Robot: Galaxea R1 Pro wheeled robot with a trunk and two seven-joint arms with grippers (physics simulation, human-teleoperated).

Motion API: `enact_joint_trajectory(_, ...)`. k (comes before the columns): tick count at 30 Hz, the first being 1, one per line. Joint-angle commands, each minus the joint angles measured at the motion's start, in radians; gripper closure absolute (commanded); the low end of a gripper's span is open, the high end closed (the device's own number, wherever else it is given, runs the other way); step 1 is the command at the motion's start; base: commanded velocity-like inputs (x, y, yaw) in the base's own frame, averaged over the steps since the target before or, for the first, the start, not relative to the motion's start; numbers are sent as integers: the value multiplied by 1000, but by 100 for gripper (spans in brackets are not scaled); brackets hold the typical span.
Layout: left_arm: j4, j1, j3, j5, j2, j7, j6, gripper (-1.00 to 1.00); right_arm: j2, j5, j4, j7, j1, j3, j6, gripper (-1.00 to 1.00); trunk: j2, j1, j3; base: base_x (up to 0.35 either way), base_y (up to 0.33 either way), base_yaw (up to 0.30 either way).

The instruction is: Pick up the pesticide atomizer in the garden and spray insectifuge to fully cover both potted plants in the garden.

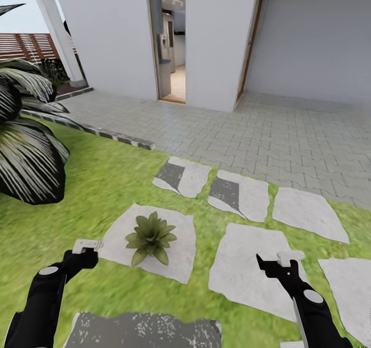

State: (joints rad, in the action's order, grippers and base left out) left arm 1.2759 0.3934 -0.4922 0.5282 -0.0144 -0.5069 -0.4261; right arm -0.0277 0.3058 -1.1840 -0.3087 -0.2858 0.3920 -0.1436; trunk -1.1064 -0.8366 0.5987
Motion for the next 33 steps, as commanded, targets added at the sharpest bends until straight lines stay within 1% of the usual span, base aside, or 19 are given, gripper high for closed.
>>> enact_joint_trajectory(1, 1, 1, -3, 9, -1, -8, -2, 100, -1, 9, -1, -9, -1, 4, -4, -100, -1, -1, 0, 272, 0, -228)
enact_joint_trajectory(4, 2, 1, -3, 9, -1, -8, -2, 100, -1, 9, -1, -9, -1, 4, -4, -100, -1, -1, -1, 272, 0, -100)
enact_joint_trajectory(14, 2, 1, -3, 9, -1, -8, -2, 100, -1, 9, -2, -9, -1, 4, -4, -100, -1, -1, -1, 272, 0, -13)
enact_joint_trajectory(17, 2, 1, -3, 9, -1, -8, -2, 100, -1, 9, -1, -9, -1, 4, -4, -100, -1, -1, -3, 254, 0, -196)
enact_joint_trajectory(25, 2, 1, -3, 9, -1, -8, -2, 100, -1, 9, -2, -9, -1, 4, -4, -100, -1, -1, -8, 63, 0, -247)
enact_joint_trajectory(28, 2, 1, -3, 9, -1, -8, -2, 100, -1, 9, -2, -9, -1, 4, -4, -100, -1, -1, -9, 42, 23, -52)
enact_joint_trajectory(33, 2, 1, -3, 9, -1, -8, -2, 100, -1, 9, -2, -9, -1, 4, -4, -100, -1, -1, -9, 215, 169, -8)
